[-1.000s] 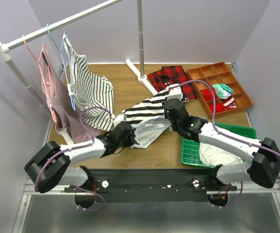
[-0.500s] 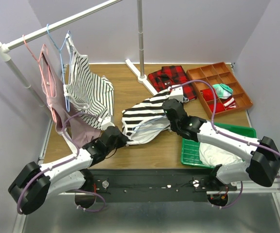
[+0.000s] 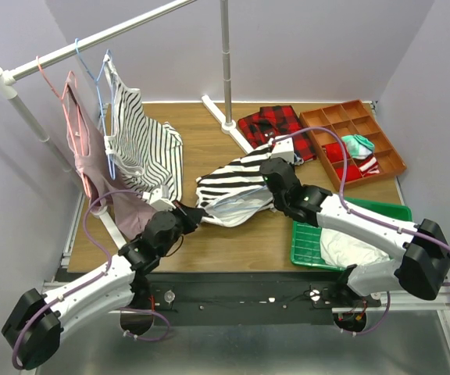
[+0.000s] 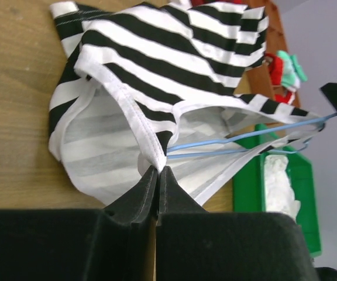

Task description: Place the tank top on the hanger

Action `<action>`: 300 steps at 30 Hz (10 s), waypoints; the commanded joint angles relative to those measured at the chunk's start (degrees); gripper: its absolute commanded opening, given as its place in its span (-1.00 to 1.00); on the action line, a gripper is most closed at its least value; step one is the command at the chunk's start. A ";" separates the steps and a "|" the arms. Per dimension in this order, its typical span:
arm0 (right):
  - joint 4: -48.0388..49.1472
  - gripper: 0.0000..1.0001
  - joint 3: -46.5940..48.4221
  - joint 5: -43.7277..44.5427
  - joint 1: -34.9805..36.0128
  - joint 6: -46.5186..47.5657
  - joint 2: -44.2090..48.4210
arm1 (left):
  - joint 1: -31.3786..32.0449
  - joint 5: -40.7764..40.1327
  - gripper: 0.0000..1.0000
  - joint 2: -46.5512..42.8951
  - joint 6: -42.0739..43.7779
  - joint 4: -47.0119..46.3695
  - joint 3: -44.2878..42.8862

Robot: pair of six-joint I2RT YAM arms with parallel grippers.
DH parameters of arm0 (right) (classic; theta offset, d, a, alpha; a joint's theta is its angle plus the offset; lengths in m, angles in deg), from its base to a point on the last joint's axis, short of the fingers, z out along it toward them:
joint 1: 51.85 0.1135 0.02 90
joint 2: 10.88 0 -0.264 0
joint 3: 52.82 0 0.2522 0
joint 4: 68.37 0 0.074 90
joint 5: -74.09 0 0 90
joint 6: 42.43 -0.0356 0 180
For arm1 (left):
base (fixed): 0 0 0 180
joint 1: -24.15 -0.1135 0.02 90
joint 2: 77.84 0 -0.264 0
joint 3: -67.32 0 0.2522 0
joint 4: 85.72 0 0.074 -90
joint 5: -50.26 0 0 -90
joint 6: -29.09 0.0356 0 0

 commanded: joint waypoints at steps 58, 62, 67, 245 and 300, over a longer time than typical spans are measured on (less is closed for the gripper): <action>-8.10 -0.99 13.27 -10.02 0.54 -9.27 -1.16 | -0.31 5.68 -0.64 -0.11 31.26 26.07 -27.68; -9.16 -0.99 14.15 -9.94 0.54 -8.75 -1.87 | -0.13 5.15 -0.25 5.17 36.89 29.85 -32.78; -10.64 -0.99 16.69 -9.67 0.54 -6.12 -2.31 | -0.13 6.99 0.22 10.09 42.33 32.31 -39.54; -15.22 -0.99 48.69 -14.59 5.28 20.52 -2.92 | -2.42 42.42 0.07 25.04 69.68 55.35 -60.66; -14.00 1.00 40.79 -18.28 5.28 16.22 -0.73 | -3.74 34.95 -1.00 17.04 55.01 37.42 -48.79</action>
